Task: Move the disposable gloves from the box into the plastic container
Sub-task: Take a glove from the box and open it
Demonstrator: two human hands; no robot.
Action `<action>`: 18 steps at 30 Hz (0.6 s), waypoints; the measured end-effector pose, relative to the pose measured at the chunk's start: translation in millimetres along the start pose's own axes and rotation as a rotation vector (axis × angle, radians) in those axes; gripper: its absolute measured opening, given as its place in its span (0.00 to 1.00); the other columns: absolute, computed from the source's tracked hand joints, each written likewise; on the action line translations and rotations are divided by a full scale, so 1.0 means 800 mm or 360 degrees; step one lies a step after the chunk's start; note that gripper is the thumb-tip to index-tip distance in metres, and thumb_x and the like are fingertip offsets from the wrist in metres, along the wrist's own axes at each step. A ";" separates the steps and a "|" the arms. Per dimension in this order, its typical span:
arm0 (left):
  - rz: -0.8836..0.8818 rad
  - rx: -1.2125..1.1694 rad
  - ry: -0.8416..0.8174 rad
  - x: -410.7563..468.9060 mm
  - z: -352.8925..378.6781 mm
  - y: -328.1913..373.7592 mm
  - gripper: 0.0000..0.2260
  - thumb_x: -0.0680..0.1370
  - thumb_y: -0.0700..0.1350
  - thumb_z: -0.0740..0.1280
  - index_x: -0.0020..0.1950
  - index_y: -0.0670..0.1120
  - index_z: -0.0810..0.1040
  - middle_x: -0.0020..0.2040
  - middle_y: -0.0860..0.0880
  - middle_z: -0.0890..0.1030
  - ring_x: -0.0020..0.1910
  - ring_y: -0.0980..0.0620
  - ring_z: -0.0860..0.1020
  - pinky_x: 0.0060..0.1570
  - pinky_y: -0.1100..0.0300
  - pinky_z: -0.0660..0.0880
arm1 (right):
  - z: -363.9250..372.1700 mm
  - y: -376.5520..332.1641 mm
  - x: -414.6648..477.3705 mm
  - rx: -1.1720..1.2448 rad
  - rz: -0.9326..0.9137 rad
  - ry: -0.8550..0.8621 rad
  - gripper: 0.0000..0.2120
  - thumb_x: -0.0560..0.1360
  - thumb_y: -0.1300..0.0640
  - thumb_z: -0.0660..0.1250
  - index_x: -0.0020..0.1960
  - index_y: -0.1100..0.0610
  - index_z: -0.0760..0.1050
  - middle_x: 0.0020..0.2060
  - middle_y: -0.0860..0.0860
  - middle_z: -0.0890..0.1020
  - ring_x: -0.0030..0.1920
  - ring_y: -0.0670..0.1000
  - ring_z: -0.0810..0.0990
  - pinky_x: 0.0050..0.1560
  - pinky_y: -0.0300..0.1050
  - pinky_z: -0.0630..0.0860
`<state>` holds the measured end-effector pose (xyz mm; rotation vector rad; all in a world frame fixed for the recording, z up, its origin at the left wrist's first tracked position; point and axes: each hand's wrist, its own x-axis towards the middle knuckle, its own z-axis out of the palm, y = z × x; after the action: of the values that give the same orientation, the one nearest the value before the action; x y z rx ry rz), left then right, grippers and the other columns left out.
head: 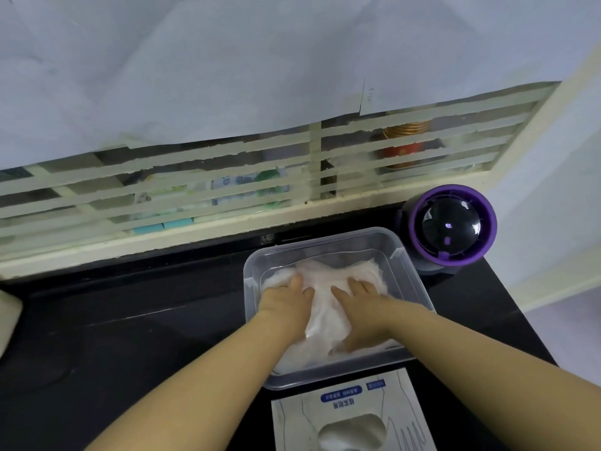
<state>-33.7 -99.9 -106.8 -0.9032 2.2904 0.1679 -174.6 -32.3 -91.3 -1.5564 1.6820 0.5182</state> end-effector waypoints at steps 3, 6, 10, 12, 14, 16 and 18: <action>0.0002 -0.0057 -0.0031 0.003 0.003 0.001 0.37 0.78 0.49 0.67 0.79 0.46 0.48 0.77 0.42 0.48 0.66 0.43 0.70 0.59 0.53 0.73 | 0.004 0.001 0.002 -0.0035 0.0043 -0.0020 0.48 0.76 0.41 0.65 0.77 0.53 0.32 0.76 0.57 0.33 0.76 0.60 0.35 0.74 0.60 0.47; -0.0009 -0.0070 -0.0043 0.009 0.006 0.002 0.40 0.77 0.51 0.68 0.79 0.46 0.45 0.77 0.43 0.47 0.69 0.44 0.67 0.61 0.53 0.73 | 0.016 0.000 0.012 -0.0064 0.0090 0.0012 0.46 0.79 0.48 0.63 0.76 0.53 0.29 0.75 0.59 0.31 0.76 0.61 0.35 0.75 0.60 0.47; -0.0018 -0.0081 -0.0058 0.011 0.007 0.003 0.40 0.77 0.50 0.68 0.79 0.46 0.45 0.76 0.44 0.49 0.69 0.45 0.66 0.61 0.54 0.72 | 0.019 -0.001 0.026 -0.0127 0.0136 0.0034 0.47 0.78 0.49 0.64 0.75 0.53 0.26 0.74 0.59 0.30 0.76 0.60 0.33 0.74 0.60 0.48; 0.0005 -0.0057 -0.0045 0.007 0.004 0.002 0.38 0.77 0.49 0.67 0.79 0.46 0.47 0.76 0.43 0.50 0.68 0.45 0.69 0.59 0.54 0.73 | 0.018 0.000 0.022 -0.0163 0.0110 0.0074 0.47 0.78 0.49 0.64 0.76 0.53 0.29 0.75 0.59 0.32 0.76 0.61 0.36 0.73 0.60 0.53; 0.0043 -0.0042 0.0015 -0.006 -0.002 0.000 0.34 0.78 0.48 0.66 0.78 0.47 0.52 0.76 0.43 0.54 0.65 0.44 0.72 0.58 0.53 0.74 | 0.011 0.000 0.006 -0.0164 0.0033 0.0156 0.44 0.77 0.48 0.65 0.78 0.54 0.37 0.77 0.59 0.43 0.76 0.61 0.45 0.72 0.57 0.59; 0.0097 -0.0022 0.0138 -0.022 -0.012 0.000 0.28 0.80 0.50 0.64 0.77 0.48 0.57 0.74 0.44 0.61 0.63 0.43 0.73 0.56 0.50 0.73 | 0.000 0.000 -0.017 -0.0156 -0.0080 0.0309 0.36 0.77 0.47 0.65 0.78 0.54 0.51 0.74 0.56 0.60 0.73 0.58 0.60 0.69 0.53 0.65; 0.0149 -0.0005 0.0351 -0.046 -0.023 -0.001 0.24 0.81 0.50 0.63 0.75 0.50 0.61 0.72 0.46 0.66 0.63 0.43 0.74 0.56 0.49 0.73 | -0.009 -0.003 -0.047 -0.0096 -0.0175 0.0490 0.29 0.77 0.46 0.64 0.75 0.51 0.60 0.70 0.52 0.68 0.68 0.54 0.68 0.66 0.50 0.68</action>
<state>-23.2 -86.1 -69.7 -0.8528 2.5390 0.1171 -176.2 -13.7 -57.8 -1.8355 1.8059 0.2849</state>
